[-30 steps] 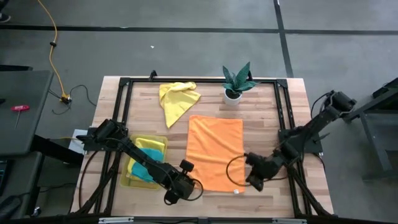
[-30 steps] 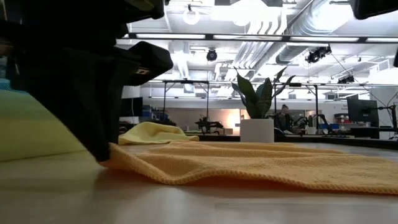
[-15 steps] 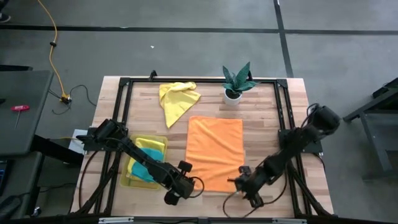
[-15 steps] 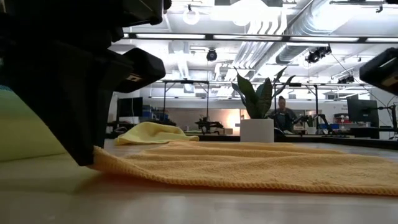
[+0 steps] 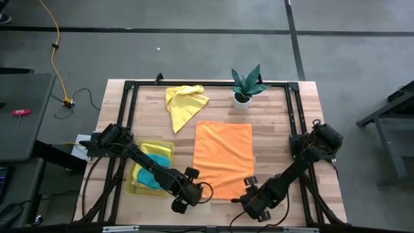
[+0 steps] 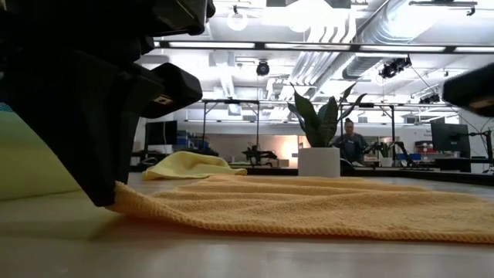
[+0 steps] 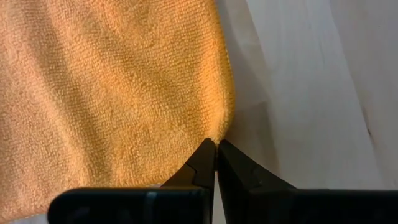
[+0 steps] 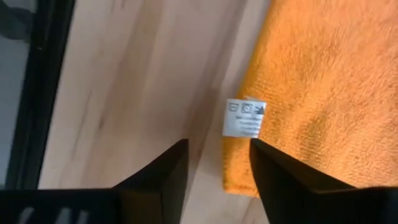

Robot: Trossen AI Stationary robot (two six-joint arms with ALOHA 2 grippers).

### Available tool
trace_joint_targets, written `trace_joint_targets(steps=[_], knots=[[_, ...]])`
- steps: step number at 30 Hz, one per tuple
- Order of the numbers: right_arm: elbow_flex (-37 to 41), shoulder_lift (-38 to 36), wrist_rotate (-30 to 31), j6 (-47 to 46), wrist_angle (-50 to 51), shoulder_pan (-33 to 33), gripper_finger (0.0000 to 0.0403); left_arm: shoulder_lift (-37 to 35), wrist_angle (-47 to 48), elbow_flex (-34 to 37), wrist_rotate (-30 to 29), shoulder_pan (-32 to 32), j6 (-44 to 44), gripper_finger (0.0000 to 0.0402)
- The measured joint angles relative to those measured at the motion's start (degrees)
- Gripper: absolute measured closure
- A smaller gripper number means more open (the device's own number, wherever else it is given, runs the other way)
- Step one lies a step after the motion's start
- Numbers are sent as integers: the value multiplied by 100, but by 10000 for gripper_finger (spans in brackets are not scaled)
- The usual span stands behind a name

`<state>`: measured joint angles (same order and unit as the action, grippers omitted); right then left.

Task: Fold microfiber towels
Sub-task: Fold the orange microfiber cloth

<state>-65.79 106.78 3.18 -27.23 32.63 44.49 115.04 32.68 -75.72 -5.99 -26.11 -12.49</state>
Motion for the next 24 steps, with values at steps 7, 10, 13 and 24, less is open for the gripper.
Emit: trace_joint_targets(steps=[7,10,13,24], knots=[[-206,-11,307,-126,566,156,317,-2,1,0,43,0,-42,401],[-192,-11,301,-153,565,196,327,-2,2,0,43,0,-43,401],[-189,-11,284,-383,563,199,325,-2,3,0,45,0,-42,401],[-185,-11,472,-444,577,197,232,-2,3,0,56,0,-86,401]])
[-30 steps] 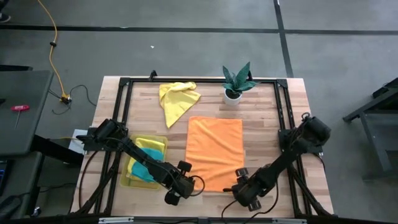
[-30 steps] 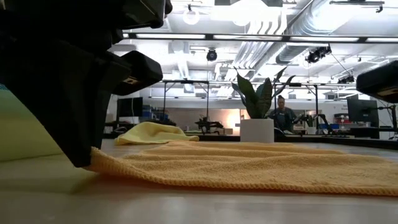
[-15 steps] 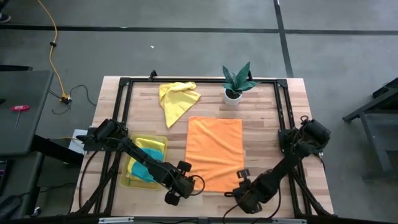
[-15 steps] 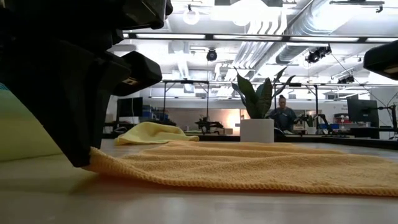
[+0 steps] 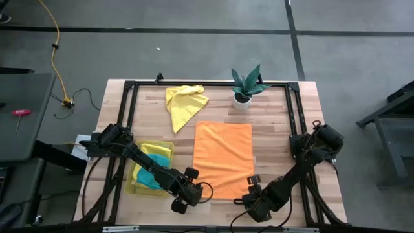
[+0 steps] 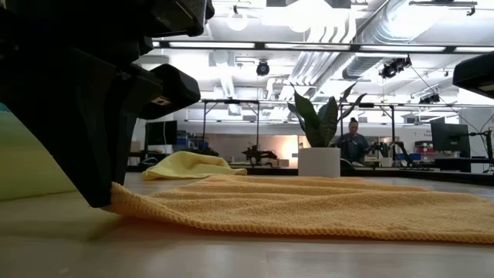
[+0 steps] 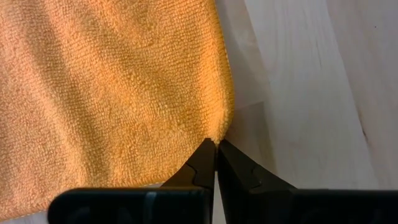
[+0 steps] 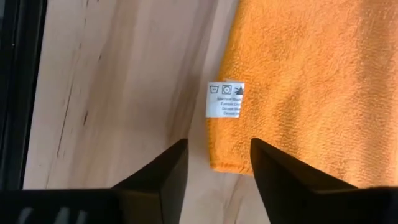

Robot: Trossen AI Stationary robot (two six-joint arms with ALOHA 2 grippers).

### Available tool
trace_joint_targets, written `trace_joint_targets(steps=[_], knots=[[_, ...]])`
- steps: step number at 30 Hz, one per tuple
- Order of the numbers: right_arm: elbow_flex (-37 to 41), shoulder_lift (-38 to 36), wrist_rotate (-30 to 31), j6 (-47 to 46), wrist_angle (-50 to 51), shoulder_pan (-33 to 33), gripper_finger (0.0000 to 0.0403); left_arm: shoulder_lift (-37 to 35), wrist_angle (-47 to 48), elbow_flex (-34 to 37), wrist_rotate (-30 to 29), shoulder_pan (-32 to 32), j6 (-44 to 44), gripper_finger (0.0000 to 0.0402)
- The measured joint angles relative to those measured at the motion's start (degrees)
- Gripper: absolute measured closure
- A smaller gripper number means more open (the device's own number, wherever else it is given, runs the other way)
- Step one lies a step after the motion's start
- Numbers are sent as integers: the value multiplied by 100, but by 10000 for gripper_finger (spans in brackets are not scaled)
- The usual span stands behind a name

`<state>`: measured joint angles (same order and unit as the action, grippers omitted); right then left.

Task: Fold microfiber towels
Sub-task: Fold the orange microfiber cloth

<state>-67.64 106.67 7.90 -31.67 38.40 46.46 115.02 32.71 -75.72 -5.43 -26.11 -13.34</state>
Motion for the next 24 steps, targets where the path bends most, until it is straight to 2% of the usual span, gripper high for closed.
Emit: trace_joint_targets(steps=[4,13,24], knots=[[7,0,0,90,93,9,226,0,1,0,0,0,0,401],[7,123,-29,211,79,9,266,0,0,0,0,0,0,401],[9,238,-81,-141,69,11,277,0,4,0,29,0,0,401]])
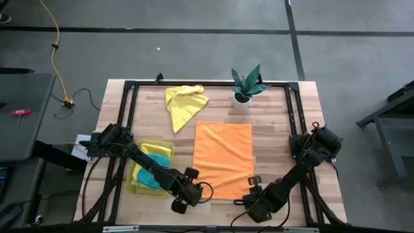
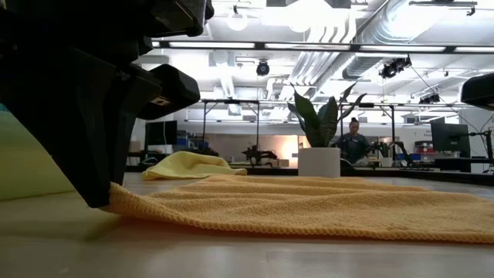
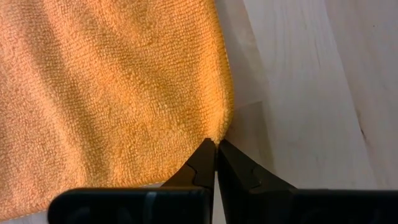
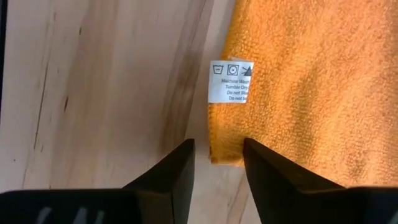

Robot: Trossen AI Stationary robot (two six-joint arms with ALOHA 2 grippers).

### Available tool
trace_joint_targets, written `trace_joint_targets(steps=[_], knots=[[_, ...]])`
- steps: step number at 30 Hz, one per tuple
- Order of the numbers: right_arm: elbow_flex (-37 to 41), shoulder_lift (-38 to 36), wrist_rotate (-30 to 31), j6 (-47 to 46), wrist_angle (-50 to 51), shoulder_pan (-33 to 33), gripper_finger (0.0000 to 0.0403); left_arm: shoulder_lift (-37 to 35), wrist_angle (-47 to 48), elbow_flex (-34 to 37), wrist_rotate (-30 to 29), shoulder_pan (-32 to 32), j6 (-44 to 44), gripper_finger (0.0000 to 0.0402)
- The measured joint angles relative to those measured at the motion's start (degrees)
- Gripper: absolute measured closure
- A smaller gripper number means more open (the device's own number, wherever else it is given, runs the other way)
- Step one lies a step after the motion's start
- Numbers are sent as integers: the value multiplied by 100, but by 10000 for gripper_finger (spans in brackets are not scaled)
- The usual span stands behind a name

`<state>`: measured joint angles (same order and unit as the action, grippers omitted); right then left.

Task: Fold microfiber towels
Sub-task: Fold the orange microfiber cloth

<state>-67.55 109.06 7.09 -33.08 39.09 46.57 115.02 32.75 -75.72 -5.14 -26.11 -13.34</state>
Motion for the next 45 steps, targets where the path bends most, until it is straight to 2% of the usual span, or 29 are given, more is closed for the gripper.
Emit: trace_joint_targets(steps=[4,9,11,14,17,24,31,35,39,42,45], knots=[[-11,1,0,-115,39,2,307,0,0,0,2,-1,0,401],[-24,-16,63,-149,119,7,385,0,0,0,6,0,0,401],[-24,-47,81,-149,126,9,396,0,0,0,17,0,-1,401],[-26,-109,79,-211,245,11,388,0,39,-12,72,9,-5,401],[-26,-334,78,-435,604,11,398,-185,345,-78,450,97,-187,401],[-26,-1436,127,-758,990,22,402,-1085,434,-103,970,432,-405,401],[-26,-2385,1038,-1452,1062,-3,402,-1682,425,-105,858,838,-538,401],[-26,-2325,1242,-1548,1027,-2,402,-1664,389,-103,835,950,-555,401],[-26,-1929,847,-1495,693,-1,393,-1512,372,-101,884,915,-555,401],[-26,-1496,315,-1390,273,37,361,-1436,330,-101,900,836,-555,401],[-24,-1028,-96,-1150,-248,55,308,-1421,340,-95,899,767,-555,401]])
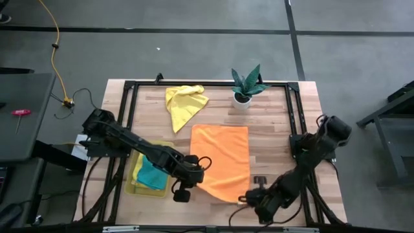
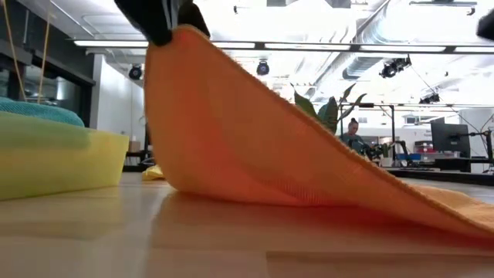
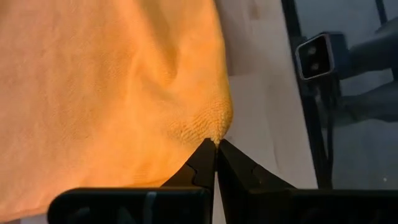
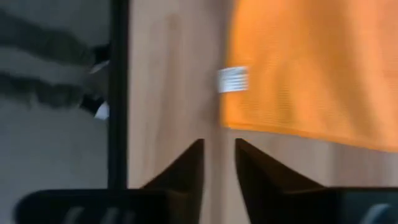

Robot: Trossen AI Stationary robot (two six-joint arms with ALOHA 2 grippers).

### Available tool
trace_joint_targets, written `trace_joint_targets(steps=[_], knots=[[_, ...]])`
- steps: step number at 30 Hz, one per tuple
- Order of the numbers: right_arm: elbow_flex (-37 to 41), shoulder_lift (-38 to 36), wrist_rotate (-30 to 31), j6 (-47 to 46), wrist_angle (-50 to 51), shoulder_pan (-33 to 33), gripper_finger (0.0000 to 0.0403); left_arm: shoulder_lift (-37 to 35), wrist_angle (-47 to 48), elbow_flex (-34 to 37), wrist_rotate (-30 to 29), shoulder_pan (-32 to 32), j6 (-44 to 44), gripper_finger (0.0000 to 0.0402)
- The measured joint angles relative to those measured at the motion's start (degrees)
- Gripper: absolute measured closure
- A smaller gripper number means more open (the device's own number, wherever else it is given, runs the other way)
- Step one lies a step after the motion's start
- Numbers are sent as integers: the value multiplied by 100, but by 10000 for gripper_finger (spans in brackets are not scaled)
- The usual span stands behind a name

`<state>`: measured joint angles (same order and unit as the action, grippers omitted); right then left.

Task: Fold microfiber towels
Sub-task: Fold the orange microfiber cloth

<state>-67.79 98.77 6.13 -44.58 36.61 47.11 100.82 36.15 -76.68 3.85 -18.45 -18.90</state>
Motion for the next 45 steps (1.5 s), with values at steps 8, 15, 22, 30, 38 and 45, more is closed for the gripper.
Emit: trace_joint_targets(steps=[8,15,22,30,38,45], knots=[[2,804,-63,907,-663,16,210,9,4,-3,1,-10,-55,401],[4,978,90,1006,-680,15,226,9,1,-3,3,-16,-66,401],[4,989,260,1012,-640,15,255,11,-3,-3,3,-14,-61,401],[4,1057,417,1014,-469,15,263,11,-3,-3,3,-14,-48,401],[4,1059,574,1012,-406,15,265,13,-6,-3,3,-14,-56,401],[4,1059,610,1012,-344,15,294,13,-7,-3,3,-14,-62,401]])
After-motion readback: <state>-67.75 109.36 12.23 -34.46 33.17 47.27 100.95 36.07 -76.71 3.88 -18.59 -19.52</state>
